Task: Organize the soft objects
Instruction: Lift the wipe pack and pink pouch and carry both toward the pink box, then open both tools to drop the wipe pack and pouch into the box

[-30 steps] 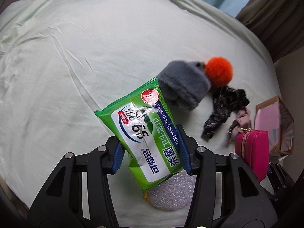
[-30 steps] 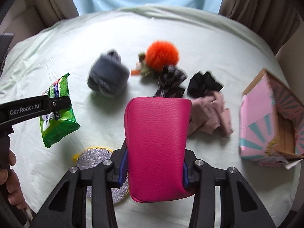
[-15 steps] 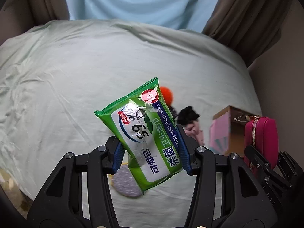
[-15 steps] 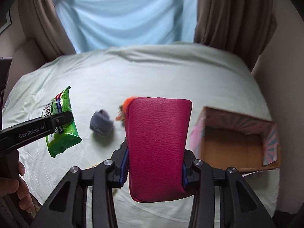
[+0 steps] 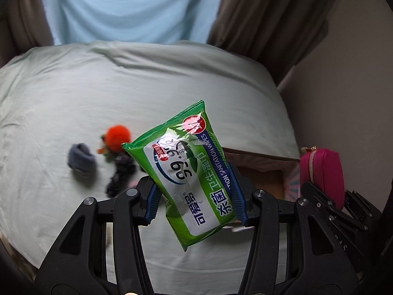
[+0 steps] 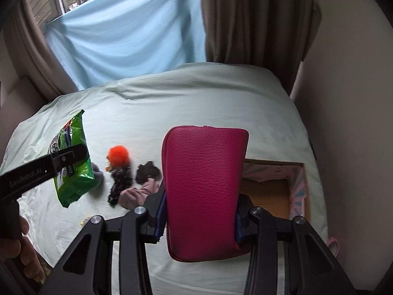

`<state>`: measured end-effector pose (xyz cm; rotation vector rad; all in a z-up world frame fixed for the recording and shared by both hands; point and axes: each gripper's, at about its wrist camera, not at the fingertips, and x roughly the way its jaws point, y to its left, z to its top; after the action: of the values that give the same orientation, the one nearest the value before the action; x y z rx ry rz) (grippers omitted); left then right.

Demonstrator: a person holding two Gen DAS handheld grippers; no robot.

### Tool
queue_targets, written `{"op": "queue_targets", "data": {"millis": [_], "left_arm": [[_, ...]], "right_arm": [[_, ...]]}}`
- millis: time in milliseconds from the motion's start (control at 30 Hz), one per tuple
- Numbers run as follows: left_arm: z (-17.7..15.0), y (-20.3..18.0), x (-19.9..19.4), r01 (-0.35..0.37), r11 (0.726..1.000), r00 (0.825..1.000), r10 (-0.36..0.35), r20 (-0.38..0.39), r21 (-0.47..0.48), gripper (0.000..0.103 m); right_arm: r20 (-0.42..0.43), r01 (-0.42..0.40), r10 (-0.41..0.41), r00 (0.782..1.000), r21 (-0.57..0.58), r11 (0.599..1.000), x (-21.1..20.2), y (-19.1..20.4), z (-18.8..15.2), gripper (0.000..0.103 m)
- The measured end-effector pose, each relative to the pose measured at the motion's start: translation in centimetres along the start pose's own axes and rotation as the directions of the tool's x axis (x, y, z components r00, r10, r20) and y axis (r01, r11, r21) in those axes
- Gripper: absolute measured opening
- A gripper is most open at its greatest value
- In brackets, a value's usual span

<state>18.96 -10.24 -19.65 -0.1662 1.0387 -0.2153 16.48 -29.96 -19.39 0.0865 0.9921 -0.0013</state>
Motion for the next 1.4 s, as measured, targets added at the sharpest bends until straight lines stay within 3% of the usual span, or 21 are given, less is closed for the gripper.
{"op": "queue_targets", "data": {"millis": [267,467,600,733,900,1100,1167,1200,1233,1267,1300,1333,1400], "left_arm": [[-0.7,-8.9,6.0,0.043,0.993,0.993,-0.030,-0.116,0.106,0.046],[-2.1,-12.9,12.0,0.055,0.981,0.973,-0.011,-0.231,0.184,0.046],[-3.2,-13.7,16.4,0.042,0.966,0.956,0.035,-0.290,0.255,0.046],[-4.4,-13.6,20.4,0.043,0.963,0.930,0.059,-0.362,0.267,0.046],[-5.5,-14.3,23.5,0.049,0.936,0.907,0.105,-0.408,0.348,0.045],[-6.1,-15.0,25.0,0.060,0.904,0.900,0.134,-0.415,0.422,0.045],[-6.2,-15.3,24.8,0.059,0.886,0.900,0.152,-0.409,0.459,0.047],[-6.2,-15.5,24.7,0.053,0.872,0.902,0.167,-0.399,0.486,0.056],[-6.3,-15.4,24.7,0.041,0.858,0.903,0.188,-0.386,0.512,0.082],[-6.6,-15.5,24.5,0.015,0.833,0.903,0.226,-0.365,0.552,0.096],[-6.8,-15.5,24.1,-0.010,0.810,0.909,0.252,-0.332,0.586,0.102],[-6.9,-15.4,23.9,-0.015,0.800,0.908,0.262,-0.326,0.600,0.102],[-6.7,-14.8,23.4,-0.001,0.807,0.902,0.256,-0.347,0.591,0.102]], "right_arm": [[-0.092,0.027,-0.017,0.996,0.110,0.994,2.6,-8.4,0.7,0.039],[-0.183,0.034,0.005,0.983,0.213,0.976,6.4,-12.7,-0.2,0.039],[-0.252,0.037,0.034,0.967,0.271,0.962,9.6,-14.4,-0.8,0.039],[-0.301,0.033,0.063,0.952,0.302,0.953,12.8,-14.9,-1.2,0.039],[-0.340,0.020,0.104,0.934,0.343,0.939,15.9,-15.5,-1.9,0.039],[-0.349,-0.004,0.146,0.926,0.377,0.926,17.4,-15.7,-2.4,0.039],[-0.356,-0.014,0.168,0.919,0.397,0.918,17.9,-15.9,-2.5,0.041],[-0.363,-0.011,0.170,0.916,0.401,0.916,18.1,-16.2,-2.5,0.043],[-0.373,-0.007,0.170,0.912,0.401,0.916,18.4,-16.2,-2.5,0.049],[-0.386,0.002,0.163,0.908,0.393,0.919,18.6,-16.3,-2.5,0.058],[-0.395,0.009,0.155,0.906,0.383,0.924,18.7,-16.4,-2.6,0.087],[-0.392,0.005,0.155,0.907,0.377,0.926,18.7,-16.5,-2.7,0.103],[-0.372,-0.005,0.157,0.915,0.378,0.926,18.1,-16.9,-3.2,0.103]]}}
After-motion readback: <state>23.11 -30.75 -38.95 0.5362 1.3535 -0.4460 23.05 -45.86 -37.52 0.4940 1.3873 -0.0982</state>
